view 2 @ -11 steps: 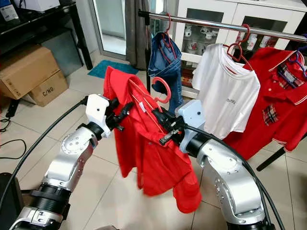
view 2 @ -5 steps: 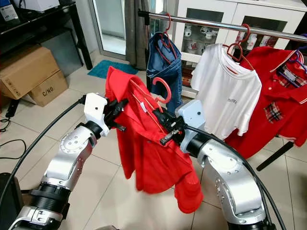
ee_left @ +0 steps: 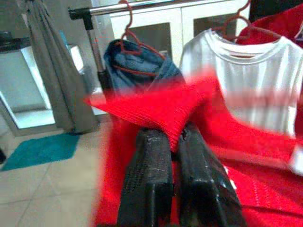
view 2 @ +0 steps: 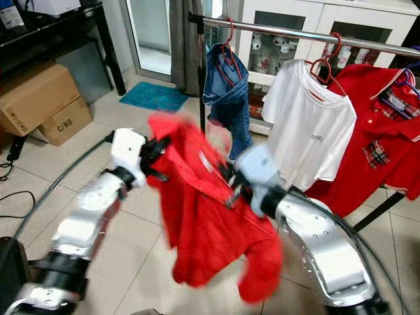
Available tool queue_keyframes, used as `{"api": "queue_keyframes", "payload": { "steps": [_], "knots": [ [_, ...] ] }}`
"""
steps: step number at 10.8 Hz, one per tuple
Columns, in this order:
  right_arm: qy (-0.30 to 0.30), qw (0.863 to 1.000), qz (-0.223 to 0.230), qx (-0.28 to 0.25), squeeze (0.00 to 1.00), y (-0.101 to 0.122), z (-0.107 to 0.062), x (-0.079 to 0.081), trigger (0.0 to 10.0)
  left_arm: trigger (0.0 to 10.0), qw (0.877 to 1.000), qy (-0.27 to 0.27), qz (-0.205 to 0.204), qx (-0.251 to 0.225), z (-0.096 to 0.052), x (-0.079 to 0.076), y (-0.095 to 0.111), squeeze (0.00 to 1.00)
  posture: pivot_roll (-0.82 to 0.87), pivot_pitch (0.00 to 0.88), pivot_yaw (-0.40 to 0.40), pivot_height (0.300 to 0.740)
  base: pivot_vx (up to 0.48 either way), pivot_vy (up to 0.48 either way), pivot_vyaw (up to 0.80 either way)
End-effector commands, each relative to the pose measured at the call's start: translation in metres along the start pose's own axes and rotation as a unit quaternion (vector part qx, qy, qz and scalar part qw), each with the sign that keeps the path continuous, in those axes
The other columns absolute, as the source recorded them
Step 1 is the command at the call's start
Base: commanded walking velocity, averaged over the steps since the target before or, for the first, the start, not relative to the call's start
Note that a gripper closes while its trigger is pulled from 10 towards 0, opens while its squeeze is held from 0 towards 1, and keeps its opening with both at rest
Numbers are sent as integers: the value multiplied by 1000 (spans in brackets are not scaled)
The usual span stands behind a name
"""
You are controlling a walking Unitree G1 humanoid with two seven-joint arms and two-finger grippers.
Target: Hang hanger
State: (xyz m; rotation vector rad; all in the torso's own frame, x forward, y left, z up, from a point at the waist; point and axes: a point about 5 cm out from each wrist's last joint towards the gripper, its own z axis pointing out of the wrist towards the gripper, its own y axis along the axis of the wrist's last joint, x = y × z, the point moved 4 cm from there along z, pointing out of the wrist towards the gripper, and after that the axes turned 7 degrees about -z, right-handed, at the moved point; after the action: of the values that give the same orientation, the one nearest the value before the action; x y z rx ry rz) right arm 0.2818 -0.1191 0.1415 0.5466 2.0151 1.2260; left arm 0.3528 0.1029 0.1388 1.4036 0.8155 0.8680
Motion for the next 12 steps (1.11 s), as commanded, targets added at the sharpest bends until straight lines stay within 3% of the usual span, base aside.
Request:
{"api": "queue_keyframes", "payload": {
  "steps": [1, 3, 5, 7, 9, 11, 12],
  "knots": [
    [14, 999, -15, 39, 0, -14, 0, 4, 0, 0, 1000, 0, 16, -8, -4, 6, 10, 0, -121, 0, 24, 740, 0, 0, 0],
    [43, 995, -16, 92, 0, -37, -7, 12, 0, 549, 999, 1, 47, -4, -12, 17, 20, 0, -116, 0, 22, 740, 0, 0, 0],
    [109, 992, -19, 53, 0, -33, -16, 27, 0, 3255, 992, 93, 86, 18, -21, 64, 26, 0, -115, 0, 25, 740, 0, 0, 0],
    [133, 991, 9, 9, 0, -26, -27, 29, 0, 4157, 966, 212, 142, 49, -36, 115, 26, 0, -116, 0, 29, 740, 0, 0, 0],
    [148, 987, 56, -42, 0, -13, -33, 31, 0, 4431, 956, 235, 164, 70, -41, 122, 17, 0, -120, 0, 36, 740, 0, 0, 0],
    [123, 980, 110, -111, 0, 11, -29, 25, 0, 4549, 967, 173, 165, 84, -29, 94, 0, 0, -122, 0, 39, 740, 0, 0, 0],
    [106, 982, 116, -109, 0, 12, -25, 22, 0, 4353, 974, 143, 157, 75, -24, 82, 1, 0, -122, 0, 41, 740, 0, 0, 0]
  ]
}}
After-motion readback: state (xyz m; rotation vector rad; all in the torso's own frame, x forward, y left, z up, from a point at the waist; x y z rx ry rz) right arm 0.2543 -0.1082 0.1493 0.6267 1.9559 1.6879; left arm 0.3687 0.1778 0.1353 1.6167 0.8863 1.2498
